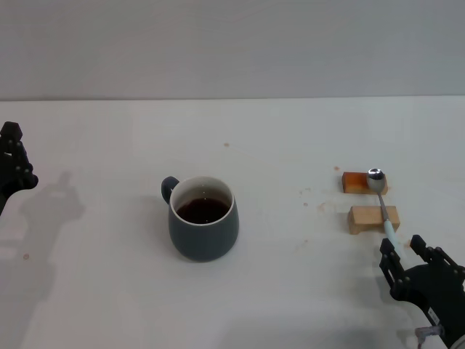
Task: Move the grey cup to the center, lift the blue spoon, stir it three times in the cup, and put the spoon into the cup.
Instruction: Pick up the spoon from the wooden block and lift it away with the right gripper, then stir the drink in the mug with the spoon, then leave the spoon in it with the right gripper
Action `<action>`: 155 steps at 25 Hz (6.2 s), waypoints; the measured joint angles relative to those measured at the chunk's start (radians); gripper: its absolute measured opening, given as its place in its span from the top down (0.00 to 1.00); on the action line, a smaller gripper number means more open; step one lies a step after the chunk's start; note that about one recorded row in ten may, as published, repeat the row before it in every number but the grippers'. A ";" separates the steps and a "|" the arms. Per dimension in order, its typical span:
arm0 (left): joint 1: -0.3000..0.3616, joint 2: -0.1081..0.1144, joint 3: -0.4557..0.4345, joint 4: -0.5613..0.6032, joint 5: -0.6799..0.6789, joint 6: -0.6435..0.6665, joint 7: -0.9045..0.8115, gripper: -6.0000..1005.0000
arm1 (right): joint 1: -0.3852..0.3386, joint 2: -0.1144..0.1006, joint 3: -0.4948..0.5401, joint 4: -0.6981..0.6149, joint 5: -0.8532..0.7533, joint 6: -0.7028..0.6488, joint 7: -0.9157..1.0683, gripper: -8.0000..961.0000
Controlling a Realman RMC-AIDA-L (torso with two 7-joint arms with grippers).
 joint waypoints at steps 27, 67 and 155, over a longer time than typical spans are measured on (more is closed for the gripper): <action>-0.004 0.000 -0.002 -0.003 0.000 0.000 0.001 1.00 | 0.026 0.001 -0.007 -0.003 0.002 0.035 0.002 0.51; 0.008 0.002 -0.003 -0.016 0.000 -0.002 0.000 1.00 | 0.011 0.003 0.003 0.010 0.003 0.042 0.002 0.82; -0.134 -0.038 -0.211 0.142 -0.010 -0.118 -0.028 1.00 | 0.971 0.003 0.813 0.830 0.140 2.079 -0.247 0.83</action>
